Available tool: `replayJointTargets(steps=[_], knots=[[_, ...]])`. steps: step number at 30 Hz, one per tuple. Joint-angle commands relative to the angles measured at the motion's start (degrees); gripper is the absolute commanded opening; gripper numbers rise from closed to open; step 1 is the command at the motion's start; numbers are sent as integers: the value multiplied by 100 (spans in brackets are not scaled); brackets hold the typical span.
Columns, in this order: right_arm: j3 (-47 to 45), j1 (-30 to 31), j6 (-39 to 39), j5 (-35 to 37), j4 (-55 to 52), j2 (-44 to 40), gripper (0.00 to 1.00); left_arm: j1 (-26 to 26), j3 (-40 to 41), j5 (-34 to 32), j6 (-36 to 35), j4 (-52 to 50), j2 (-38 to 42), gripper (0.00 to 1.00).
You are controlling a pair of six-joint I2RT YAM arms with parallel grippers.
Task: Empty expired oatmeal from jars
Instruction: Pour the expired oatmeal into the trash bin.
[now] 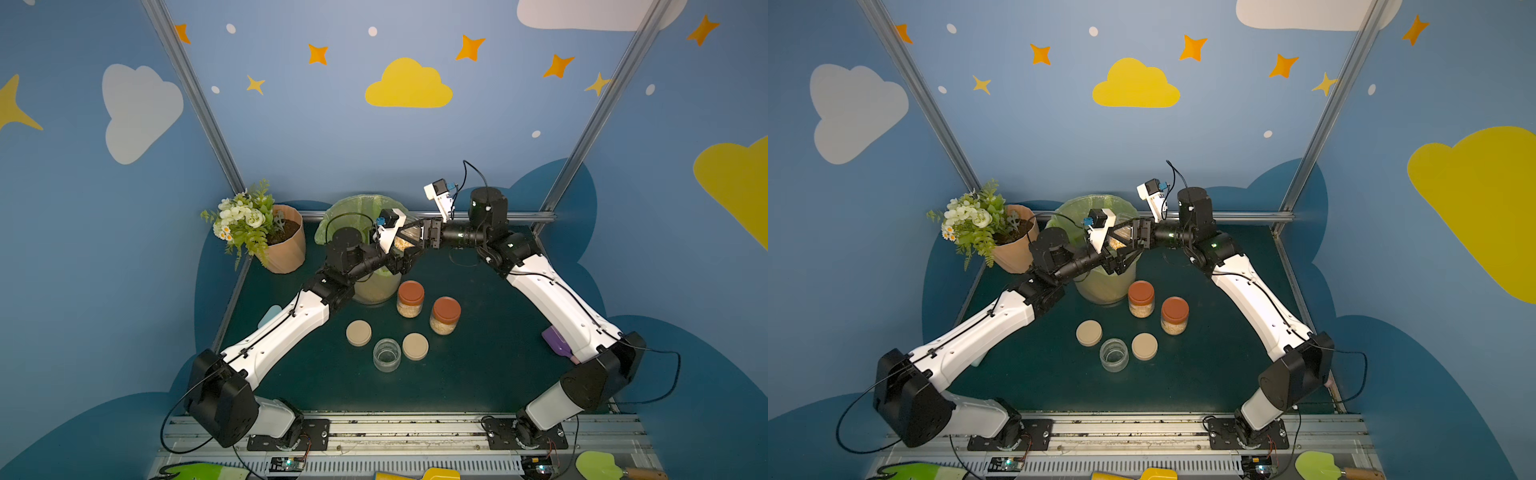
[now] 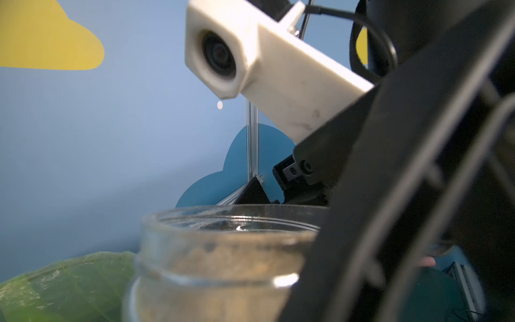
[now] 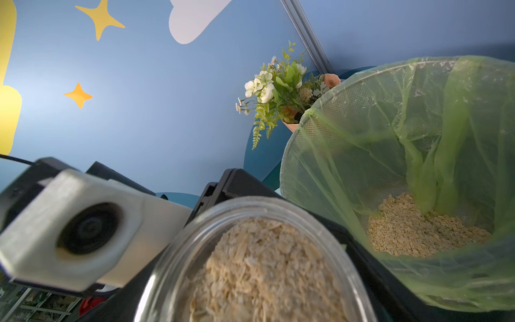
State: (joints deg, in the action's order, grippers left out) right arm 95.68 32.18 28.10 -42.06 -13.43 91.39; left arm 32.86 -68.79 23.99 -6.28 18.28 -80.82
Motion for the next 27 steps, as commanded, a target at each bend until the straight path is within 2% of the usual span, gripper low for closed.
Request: replayJointTargets(steps=[1,6,11,16,17,20,22,27], knots=[[164,-10,-20,-197,195,71,90,-4,-273,182,-77,388,75,3],[62,-24,4,-231,277,116,86,-6,-266,199,-60,433,14,4],[-5,-16,28,-319,372,190,75,-11,-278,155,-26,480,-11,5],[-1,-19,-117,-118,375,178,55,-9,-266,115,100,642,-66,32],[-13,-19,-137,-55,402,163,53,-9,-261,119,132,653,-76,37],[-88,-28,-139,126,586,103,46,-11,-225,74,154,661,-62,44],[-135,-28,-132,262,711,65,43,-11,-123,-38,188,754,-24,55],[-209,-54,-21,479,943,-5,35,-12,74,-238,181,818,132,71]])
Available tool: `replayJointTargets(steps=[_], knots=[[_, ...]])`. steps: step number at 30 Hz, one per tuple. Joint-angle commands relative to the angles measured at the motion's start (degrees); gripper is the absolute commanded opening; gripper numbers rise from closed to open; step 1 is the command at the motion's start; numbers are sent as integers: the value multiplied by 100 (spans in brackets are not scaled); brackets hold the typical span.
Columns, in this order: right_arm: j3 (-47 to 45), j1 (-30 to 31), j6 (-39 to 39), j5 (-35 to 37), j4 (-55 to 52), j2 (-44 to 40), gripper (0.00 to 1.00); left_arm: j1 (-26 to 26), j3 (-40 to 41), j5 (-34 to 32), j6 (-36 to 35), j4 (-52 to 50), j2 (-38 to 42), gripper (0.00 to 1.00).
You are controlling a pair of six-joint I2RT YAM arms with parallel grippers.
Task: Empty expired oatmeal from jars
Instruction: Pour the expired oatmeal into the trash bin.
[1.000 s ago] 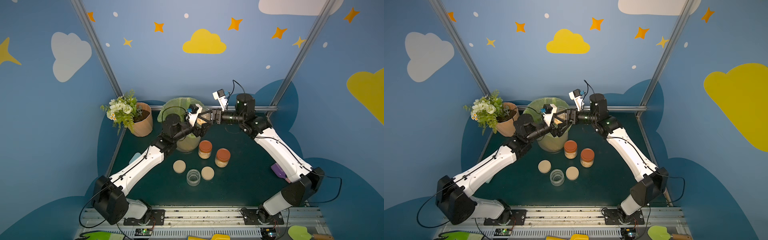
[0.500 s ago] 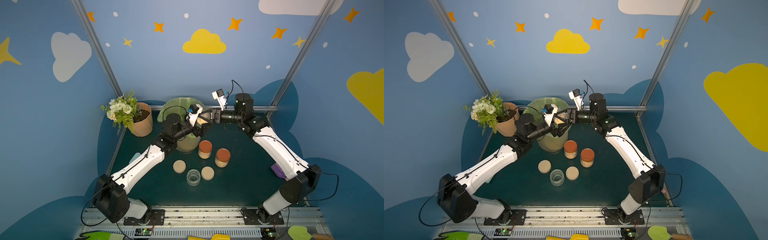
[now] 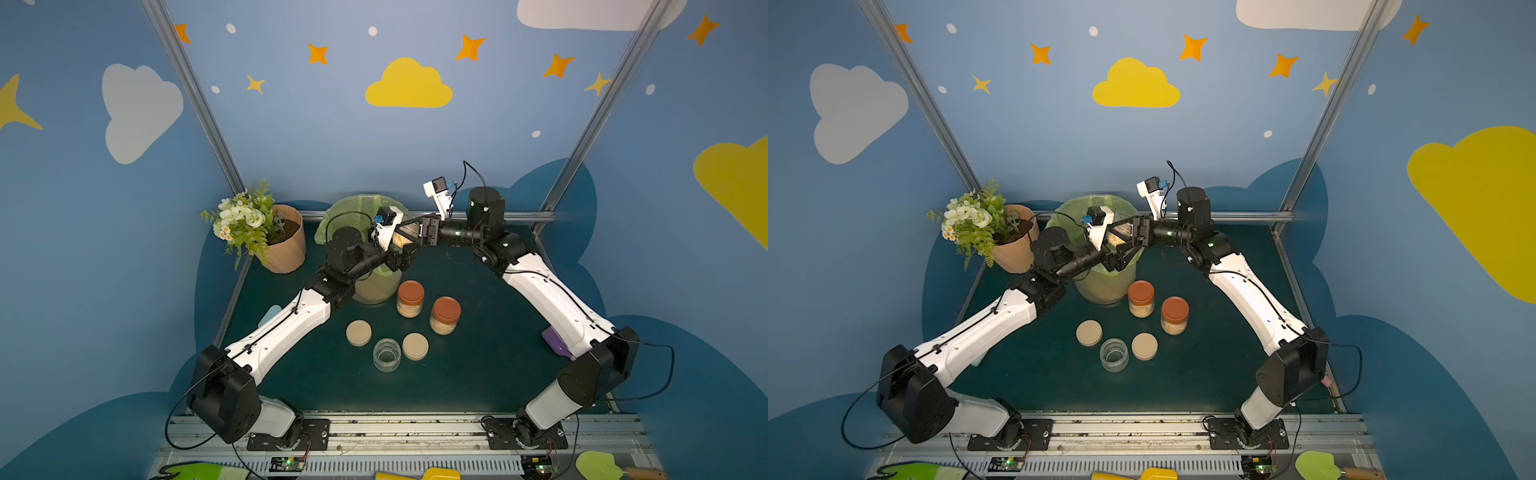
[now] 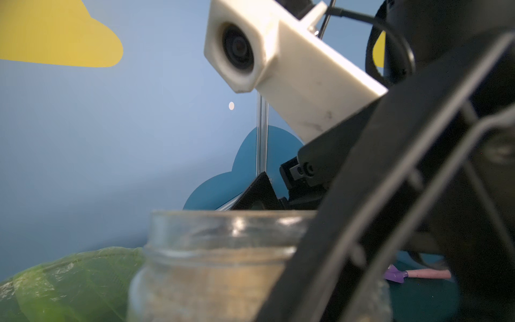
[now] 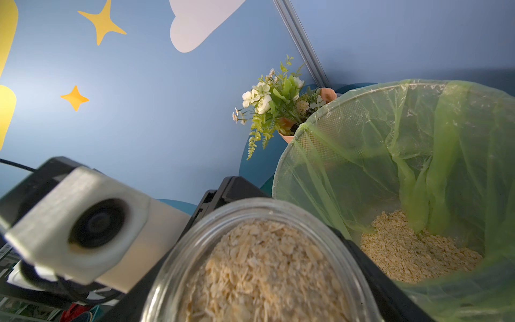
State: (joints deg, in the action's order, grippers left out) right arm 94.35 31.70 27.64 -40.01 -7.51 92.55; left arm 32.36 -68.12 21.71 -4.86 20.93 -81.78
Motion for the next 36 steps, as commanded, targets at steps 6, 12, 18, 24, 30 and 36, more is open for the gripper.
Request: replayJointTargets(steps=[6,12,18,24,30,36], knots=[[-85,-6,147,372,499,-111,30,31,79,-129,29,540,298,87],[111,18,159,389,422,-6,28,18,114,-160,55,513,332,97],[351,71,145,469,301,194,27,-18,219,-199,62,506,426,100],[506,93,163,635,311,310,25,-94,364,-249,118,431,572,100],[813,143,242,765,422,477,22,-185,611,-396,247,348,856,100],[1017,237,557,1051,775,688,22,-239,958,-659,928,246,1349,100]])
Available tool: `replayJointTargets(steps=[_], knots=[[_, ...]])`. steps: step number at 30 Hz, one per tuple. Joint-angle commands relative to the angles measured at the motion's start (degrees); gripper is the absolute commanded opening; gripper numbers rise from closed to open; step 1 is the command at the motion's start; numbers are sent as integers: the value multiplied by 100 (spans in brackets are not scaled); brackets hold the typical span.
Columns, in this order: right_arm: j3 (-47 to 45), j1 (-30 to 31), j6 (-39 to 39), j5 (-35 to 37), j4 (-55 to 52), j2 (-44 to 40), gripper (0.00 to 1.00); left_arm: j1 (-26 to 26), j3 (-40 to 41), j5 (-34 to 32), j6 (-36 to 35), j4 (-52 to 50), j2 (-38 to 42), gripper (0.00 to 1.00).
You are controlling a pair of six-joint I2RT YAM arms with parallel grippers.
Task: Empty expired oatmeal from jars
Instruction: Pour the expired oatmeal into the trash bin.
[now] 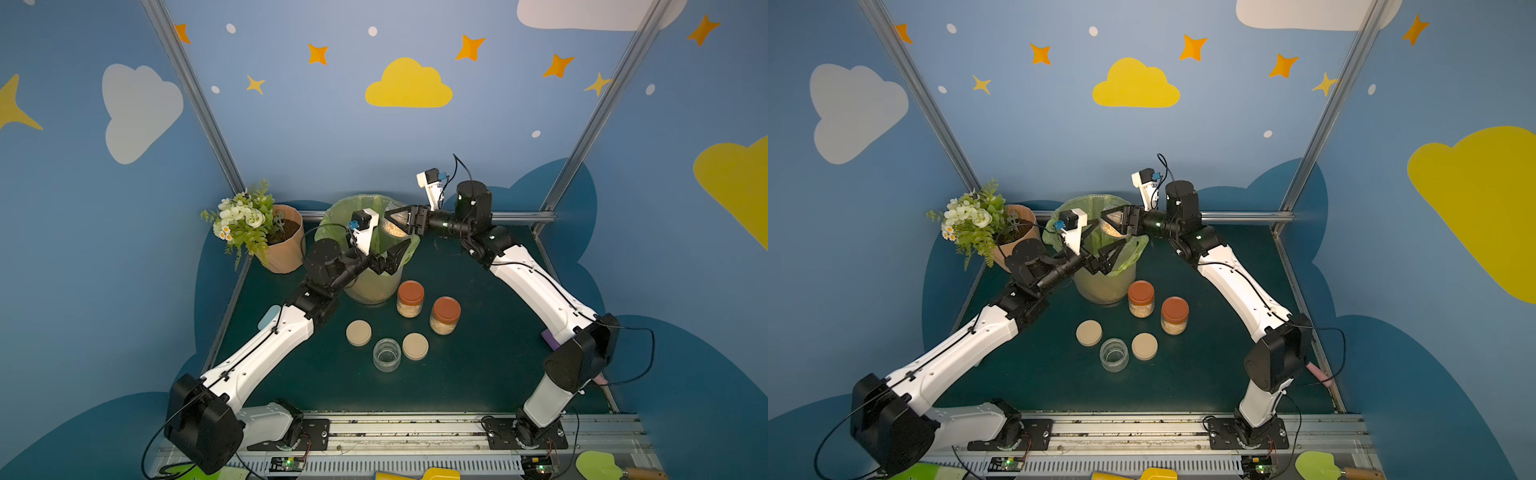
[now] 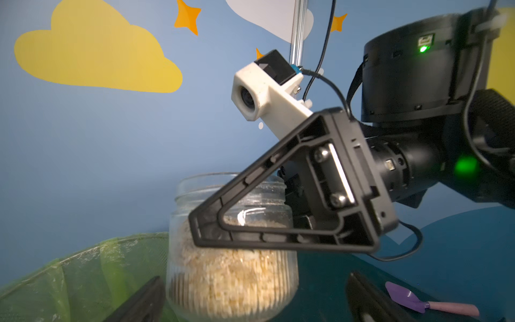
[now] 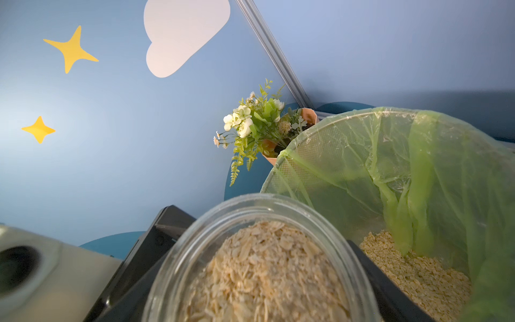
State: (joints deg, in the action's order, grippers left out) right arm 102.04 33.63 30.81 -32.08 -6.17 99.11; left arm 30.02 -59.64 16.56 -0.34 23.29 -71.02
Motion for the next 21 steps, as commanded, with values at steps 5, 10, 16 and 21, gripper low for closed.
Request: replayJointTargets(steps=[5,10,16,21], knots=[[367,138,662,514,1072,241,22,6,280,-703,1521,-304,620,100],[264,247,1210,838,1598,415,21,-11,544,-1826,3317,-397,899,100],[-190,439,1963,1527,2484,387,22,-18,668,-2106,5289,-122,784,100],[-317,642,2175,2019,2867,357,22,-18,546,-2108,6477,245,465,100]])
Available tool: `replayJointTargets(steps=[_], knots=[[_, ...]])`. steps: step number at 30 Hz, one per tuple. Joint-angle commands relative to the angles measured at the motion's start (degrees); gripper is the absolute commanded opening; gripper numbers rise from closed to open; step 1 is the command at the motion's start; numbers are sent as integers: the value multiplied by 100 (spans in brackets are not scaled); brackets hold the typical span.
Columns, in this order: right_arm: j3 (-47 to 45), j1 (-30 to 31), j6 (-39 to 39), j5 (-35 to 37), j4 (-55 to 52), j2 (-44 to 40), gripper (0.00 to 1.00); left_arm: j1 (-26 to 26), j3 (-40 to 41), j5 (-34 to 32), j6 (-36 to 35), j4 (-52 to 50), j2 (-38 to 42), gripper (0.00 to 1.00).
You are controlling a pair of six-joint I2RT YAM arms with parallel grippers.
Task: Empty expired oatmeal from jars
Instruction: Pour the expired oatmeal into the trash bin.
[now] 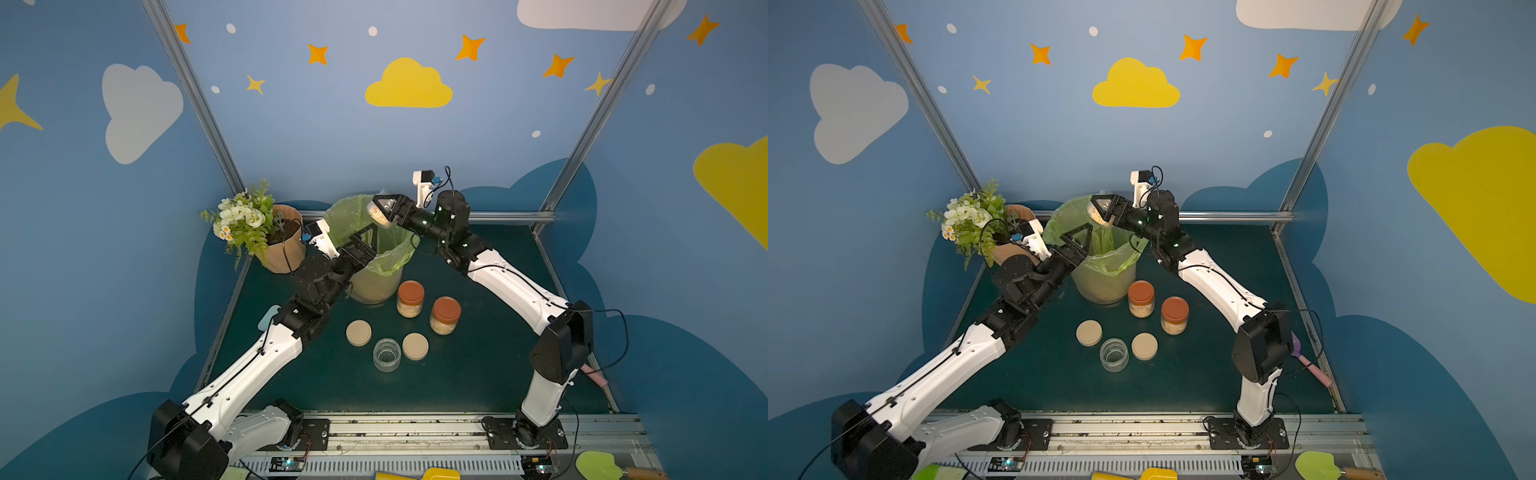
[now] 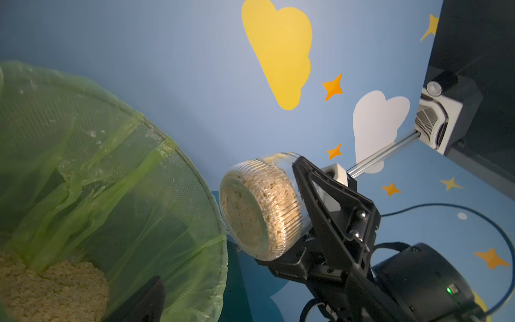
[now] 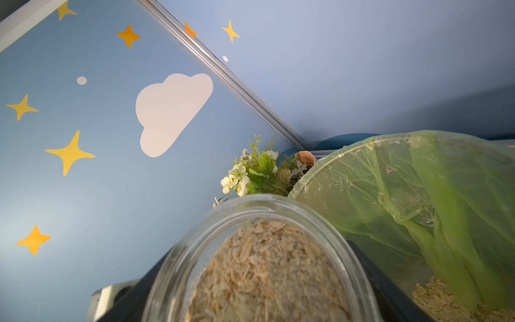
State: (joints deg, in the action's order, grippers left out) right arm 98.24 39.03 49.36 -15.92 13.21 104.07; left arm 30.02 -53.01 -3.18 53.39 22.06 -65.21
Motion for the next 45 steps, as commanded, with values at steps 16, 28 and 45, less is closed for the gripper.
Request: replayJointTargets(steps=[16,28,45], knots=[[-203,332,763,995,1350,-211,23,-84,-192,-319,2762,866,-186,100],[-892,773,698,2009,2307,-378,23,179,-477,-878,3347,913,-466,100],[-1078,879,485,2147,2712,-425,22,584,-358,-1908,4401,851,-626,100]])
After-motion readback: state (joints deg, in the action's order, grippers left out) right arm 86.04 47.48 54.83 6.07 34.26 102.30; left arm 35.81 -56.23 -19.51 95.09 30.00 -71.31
